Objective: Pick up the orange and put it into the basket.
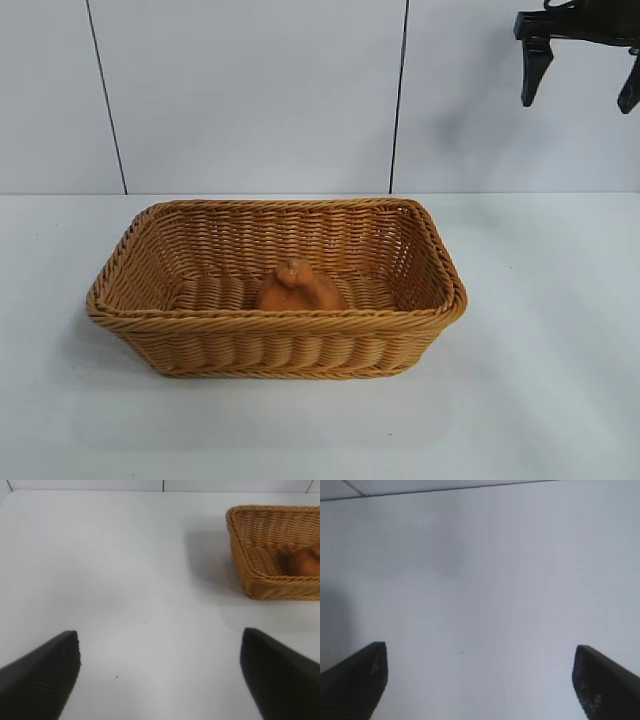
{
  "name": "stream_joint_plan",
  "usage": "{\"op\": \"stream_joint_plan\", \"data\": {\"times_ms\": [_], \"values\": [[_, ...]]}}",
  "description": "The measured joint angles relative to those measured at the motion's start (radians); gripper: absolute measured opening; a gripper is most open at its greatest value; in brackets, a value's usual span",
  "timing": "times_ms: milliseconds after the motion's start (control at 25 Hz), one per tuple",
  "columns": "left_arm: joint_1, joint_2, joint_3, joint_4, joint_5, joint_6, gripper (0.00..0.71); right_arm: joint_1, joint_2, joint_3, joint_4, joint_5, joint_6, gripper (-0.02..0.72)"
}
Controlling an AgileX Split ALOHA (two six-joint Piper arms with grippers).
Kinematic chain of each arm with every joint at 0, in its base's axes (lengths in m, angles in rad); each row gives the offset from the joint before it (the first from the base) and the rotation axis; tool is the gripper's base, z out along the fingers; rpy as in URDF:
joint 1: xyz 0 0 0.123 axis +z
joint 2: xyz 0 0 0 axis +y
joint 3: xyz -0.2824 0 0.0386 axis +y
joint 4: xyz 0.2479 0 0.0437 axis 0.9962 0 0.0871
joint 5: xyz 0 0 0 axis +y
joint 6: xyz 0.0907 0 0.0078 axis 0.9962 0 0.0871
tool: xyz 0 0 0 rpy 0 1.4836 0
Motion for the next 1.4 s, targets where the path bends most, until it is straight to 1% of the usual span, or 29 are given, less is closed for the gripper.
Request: {"op": "stream_joint_plan", "data": {"times_ms": [160,280,480,680,880,960,1120,1240,1400], "values": [[0.000,0.000,0.000,0.000,0.000,0.000,0.618,-0.006,-0.056,0.125,-0.006,-0.001,-0.030,0.694],[0.000,0.000,0.000,0.001,0.000,0.000,0.618,-0.006,-0.136,0.278,-0.013,-0.001,-0.036,0.694],[0.000,0.000,0.000,0.001,0.000,0.000,0.618,-0.006,-0.342,0.607,-0.015,0.001,-0.037,0.694],[0.000,0.000,0.000,0.001,0.000,0.000,0.618,-0.006,-0.616,0.954,-0.015,0.008,-0.042,0.694],[0.000,0.000,0.000,0.001,0.000,0.000,0.618,-0.006,-0.898,1.257,-0.015,0.008,-0.044,0.694],[0.000,0.000,0.000,0.001,0.000,0.000,0.618,-0.006,-1.004,1.374,-0.015,-0.016,-0.044,0.694],[0.000,0.000,0.000,0.001,0.000,0.000,0.618,-0.006,-1.244,1.557,-0.003,-0.116,-0.044,0.694],[0.000,0.000,0.000,0.001,0.000,0.000,0.618,-0.006,-1.423,1.606,0.027,-0.167,-0.044,0.694],[0.000,0.000,0.000,0.001,0.000,0.000,0.618,-0.006,-1.638,1.607,0.037,-0.188,-0.044,0.694]]}}
